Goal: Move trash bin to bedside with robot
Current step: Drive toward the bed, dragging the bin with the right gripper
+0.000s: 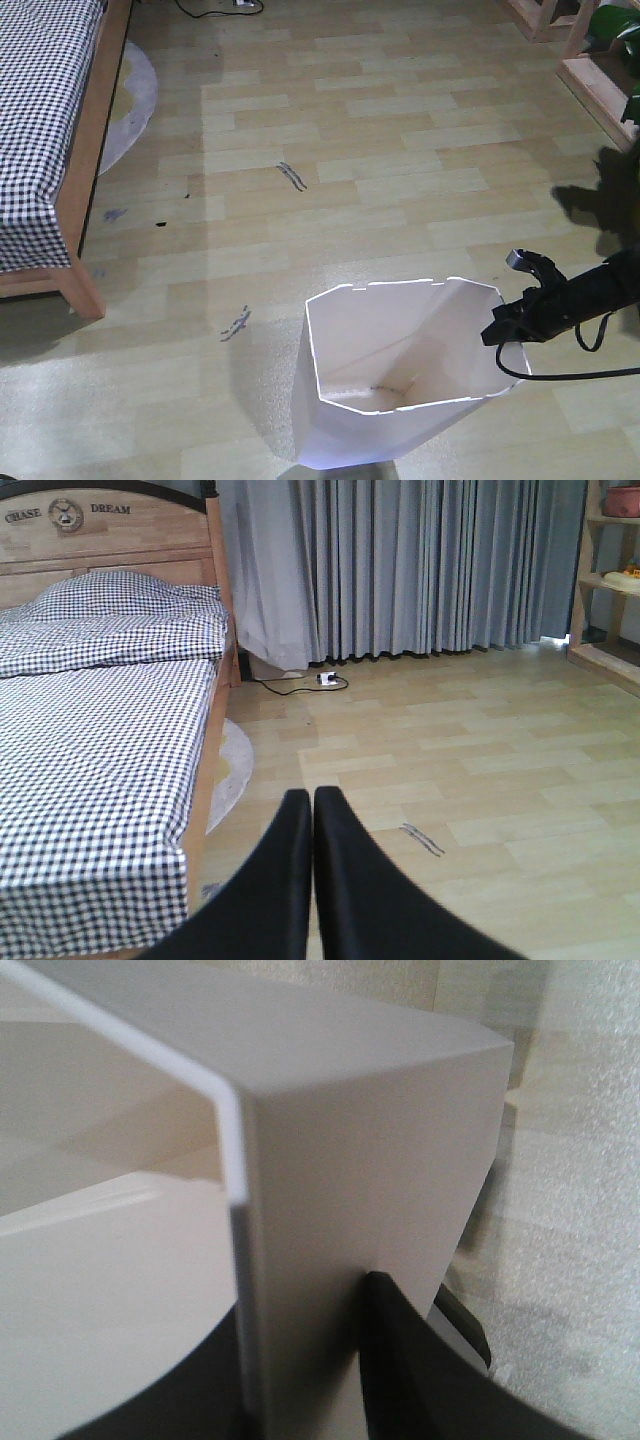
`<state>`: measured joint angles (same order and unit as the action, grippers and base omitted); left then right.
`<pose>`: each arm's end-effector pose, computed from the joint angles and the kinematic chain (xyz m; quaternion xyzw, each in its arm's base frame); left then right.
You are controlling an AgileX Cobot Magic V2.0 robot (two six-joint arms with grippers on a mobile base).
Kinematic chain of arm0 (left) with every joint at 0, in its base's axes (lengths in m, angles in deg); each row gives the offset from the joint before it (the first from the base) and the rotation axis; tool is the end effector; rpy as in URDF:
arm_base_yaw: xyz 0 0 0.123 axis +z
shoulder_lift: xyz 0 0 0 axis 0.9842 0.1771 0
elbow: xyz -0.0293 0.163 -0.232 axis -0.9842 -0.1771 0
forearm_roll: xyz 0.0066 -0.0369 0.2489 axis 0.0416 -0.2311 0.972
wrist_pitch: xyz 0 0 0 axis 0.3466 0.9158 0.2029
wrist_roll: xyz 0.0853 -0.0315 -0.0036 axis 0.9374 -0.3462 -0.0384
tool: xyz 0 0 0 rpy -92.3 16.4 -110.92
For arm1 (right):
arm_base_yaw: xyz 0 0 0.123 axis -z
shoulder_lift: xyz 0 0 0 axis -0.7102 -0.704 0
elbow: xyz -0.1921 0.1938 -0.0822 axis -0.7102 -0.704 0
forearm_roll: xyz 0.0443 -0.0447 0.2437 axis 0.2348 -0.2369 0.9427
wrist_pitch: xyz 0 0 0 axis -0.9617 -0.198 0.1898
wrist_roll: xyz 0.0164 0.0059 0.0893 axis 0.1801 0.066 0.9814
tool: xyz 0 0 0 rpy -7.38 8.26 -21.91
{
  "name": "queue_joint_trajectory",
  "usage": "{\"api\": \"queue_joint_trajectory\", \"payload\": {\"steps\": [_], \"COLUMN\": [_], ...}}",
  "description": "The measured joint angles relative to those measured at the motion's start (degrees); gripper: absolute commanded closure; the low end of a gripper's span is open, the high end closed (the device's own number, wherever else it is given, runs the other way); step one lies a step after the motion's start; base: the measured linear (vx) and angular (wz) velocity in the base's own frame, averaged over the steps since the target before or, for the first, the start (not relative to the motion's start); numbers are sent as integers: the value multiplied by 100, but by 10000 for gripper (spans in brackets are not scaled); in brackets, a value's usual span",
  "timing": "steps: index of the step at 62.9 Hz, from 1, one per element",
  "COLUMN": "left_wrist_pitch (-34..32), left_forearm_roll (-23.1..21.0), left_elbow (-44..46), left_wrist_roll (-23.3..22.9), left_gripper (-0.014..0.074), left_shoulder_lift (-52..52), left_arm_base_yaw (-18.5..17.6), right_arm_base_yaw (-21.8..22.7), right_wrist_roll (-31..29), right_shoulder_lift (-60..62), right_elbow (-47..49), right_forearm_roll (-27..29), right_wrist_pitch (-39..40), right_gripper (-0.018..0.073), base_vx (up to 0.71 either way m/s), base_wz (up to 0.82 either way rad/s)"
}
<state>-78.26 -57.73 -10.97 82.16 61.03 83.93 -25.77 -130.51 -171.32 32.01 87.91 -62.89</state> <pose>0.0558 0.0044 0.1925 -0.0346 0.7223 0.0199 0.6904 0.3526 -0.0700 -0.0542 -0.0644 0.9496 0.3024 0.0509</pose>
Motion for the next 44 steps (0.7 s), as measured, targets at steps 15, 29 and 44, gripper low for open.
{"api": "queue_joint_trajectory", "payload": {"steps": [15,29,44], "left_wrist_pitch": [0,0,0], "left_forearm_roll": [0,0,0], "left_elbow": [0,0,0], "left_wrist_roll": [0,0,0], "left_gripper": [603,603,603], "left_shoulder_lift": [0,0,0], "left_arm_base_yaw": [0,0,0], "right_arm_base_yaw": [0,0,0], "right_wrist_roll": [0,0,0], "right_shoulder_lift": [0,0,0], "right_elbow": [-10,-10,-22], "right_forearm_roll": [-19,-19,-19], "right_wrist_pitch": [20,88,131], "right_gripper": [563,563,563], "base_vx": [28,31,32], "base_wz": [-5,1,11]}}
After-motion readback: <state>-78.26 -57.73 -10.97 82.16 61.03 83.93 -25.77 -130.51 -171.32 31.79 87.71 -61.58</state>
